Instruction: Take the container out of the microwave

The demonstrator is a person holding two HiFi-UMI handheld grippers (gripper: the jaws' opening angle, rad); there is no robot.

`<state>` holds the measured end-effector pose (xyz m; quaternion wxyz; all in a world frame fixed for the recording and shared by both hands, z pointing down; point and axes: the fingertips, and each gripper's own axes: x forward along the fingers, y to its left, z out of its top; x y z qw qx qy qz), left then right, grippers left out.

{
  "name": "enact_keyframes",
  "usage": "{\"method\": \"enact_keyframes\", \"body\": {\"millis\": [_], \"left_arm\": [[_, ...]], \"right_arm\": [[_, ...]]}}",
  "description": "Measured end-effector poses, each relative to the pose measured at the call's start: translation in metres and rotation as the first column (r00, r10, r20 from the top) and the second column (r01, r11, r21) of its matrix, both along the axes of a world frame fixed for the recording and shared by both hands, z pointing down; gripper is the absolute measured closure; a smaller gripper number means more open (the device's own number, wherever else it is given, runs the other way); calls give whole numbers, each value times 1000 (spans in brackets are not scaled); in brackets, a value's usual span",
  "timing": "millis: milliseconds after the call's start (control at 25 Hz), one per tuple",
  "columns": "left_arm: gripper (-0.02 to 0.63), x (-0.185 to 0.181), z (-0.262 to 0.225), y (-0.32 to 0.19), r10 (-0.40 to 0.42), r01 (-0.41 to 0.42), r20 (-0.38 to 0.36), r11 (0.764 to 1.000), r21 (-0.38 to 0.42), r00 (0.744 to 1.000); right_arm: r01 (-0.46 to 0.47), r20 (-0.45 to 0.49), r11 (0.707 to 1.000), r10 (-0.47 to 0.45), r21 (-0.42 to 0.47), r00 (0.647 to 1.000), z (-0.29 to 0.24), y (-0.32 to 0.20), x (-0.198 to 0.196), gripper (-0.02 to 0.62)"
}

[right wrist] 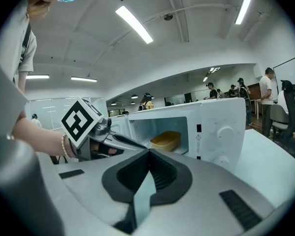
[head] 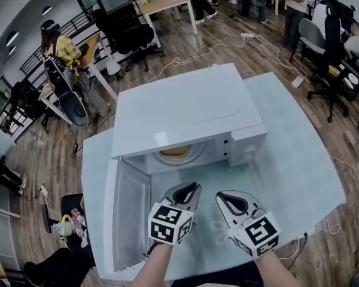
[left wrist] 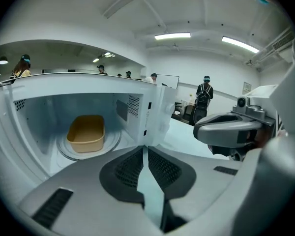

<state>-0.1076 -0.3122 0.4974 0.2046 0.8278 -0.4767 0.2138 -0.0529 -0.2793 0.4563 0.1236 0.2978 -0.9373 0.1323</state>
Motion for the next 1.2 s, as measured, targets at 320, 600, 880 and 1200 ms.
{"method": "enact_keyframes", "body": {"millis": [320,600,880,1200], "left_arm": [[446,-35,13,-41,-142,139,69,989,52,987],[443,-62,30,-72,-163,151,222,986,73,961],[405,-66,42,-105,-129,87,381,988,127,916],[407,-60,54,-124,-97,60,458,994,94,884]], "right_arm": [[-32,0,997,32,-67,999,20,-10,-1,597],[6,-17,990,-8,-142,1000,43,3,-8,597],[24,-21,983,-28,-183,999,56,-1,-8,597],[11,15,981,-8,-195,1000,55,-16,-7,597]]}}
